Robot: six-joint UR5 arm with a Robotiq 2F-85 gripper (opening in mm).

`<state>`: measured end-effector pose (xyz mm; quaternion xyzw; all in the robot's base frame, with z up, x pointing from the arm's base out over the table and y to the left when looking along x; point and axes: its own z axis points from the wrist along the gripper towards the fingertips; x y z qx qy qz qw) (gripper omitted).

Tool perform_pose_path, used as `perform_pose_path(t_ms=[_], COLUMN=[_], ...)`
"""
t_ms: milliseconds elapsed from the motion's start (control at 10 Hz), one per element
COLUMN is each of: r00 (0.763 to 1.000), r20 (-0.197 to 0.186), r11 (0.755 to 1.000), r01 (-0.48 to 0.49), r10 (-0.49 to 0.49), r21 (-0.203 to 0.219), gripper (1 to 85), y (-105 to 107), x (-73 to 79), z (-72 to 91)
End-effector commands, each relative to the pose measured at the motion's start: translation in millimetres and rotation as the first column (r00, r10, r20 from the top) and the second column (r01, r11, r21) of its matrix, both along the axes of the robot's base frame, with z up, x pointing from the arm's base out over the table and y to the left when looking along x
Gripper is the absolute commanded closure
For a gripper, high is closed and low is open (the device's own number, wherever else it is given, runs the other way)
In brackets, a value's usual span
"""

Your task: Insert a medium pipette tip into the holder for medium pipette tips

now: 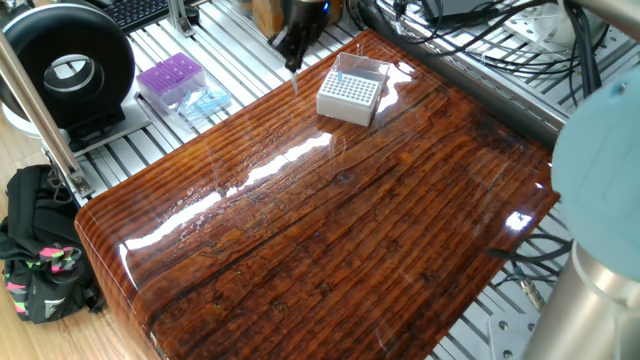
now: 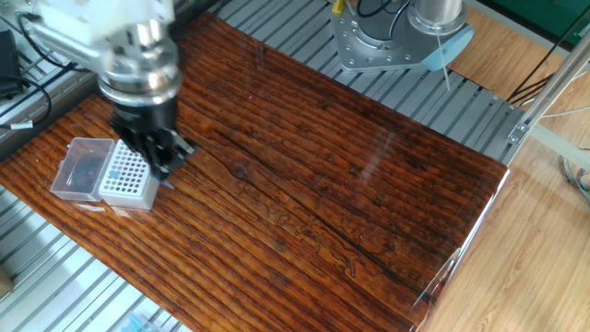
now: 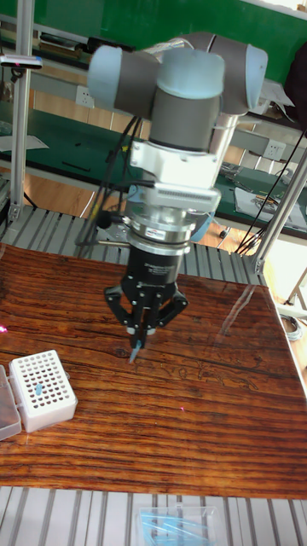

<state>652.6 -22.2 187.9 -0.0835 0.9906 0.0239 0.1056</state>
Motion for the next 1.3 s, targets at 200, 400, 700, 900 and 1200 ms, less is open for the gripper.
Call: perform_pose_path(t_ms=[200,400,700,900,1200], r00=[0.992,0.993,0.991,0.989,0.979], r20=[0.062,0.035,0.039,0.053,0.104], r11=[0.993,0.993,0.991,0.989,0.982], r01=[-0.11,-0.117,-0.13,-0.142,-0.183], r10=[0.108,0.116,0.129,0.14,0.178], r21=[0.039,0.025,0.023,0.032,0.042], gripper=[84.7,84.7,84.7,84.7,84.7], y=[-57.7,-72.2,-72.7,-69.4,-62.2], x=[17.5,8.9,8.9,11.6,22.3], z=[-2.7,-9.7,-9.4,-8.3,-4.3])
